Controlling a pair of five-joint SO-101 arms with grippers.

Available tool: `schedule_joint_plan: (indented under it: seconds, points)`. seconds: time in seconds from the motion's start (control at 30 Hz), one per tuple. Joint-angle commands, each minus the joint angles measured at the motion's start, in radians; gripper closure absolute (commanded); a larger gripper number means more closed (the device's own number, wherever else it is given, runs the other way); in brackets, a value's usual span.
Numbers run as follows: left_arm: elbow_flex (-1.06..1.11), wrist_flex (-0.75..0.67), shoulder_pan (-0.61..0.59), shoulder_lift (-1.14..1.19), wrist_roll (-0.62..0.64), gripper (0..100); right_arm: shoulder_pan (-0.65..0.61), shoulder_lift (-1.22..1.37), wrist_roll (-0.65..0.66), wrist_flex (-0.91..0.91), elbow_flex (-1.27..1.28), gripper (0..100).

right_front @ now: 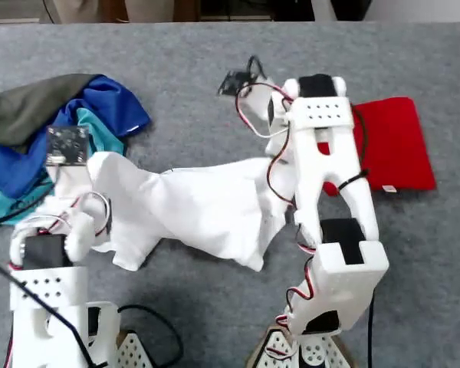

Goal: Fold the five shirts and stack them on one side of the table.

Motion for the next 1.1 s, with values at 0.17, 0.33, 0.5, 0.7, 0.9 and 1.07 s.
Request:
schedule_joint_plan:
  seconds: [0.17, 0.33, 0.5, 0.7, 0.9, 1.07]
  points:
    - [0.238, -0.169, 0.015, -0.005, 0.008, 98, -0.012, -0.139, -0.017, 0.19, -0.096, 80.0]
    - [0.425, -0.325, 0.012, -0.007, 0.009, 98, -0.051, -0.341, 0.109, 0.259, 0.108, 80.0]
    - [0.446, -0.341, -0.003, -0.018, 0.008, 98, -0.076, -0.568, 0.13, 0.094, 0.481, 80.0]
    - [0.45, -0.342, -0.02, -0.018, 0.008, 98, -0.171, -0.588, -0.038, -0.138, 0.754, 79.7]
    - [0.451, -0.344, -0.02, -0.018, 0.008, 98, -0.338, -0.556, -0.126, -0.117, 0.817, 79.9]
    - [0.451, -0.344, -0.02, -0.018, 0.008, 98, -0.344, -0.512, -0.129, -0.241, 0.858, 79.9]
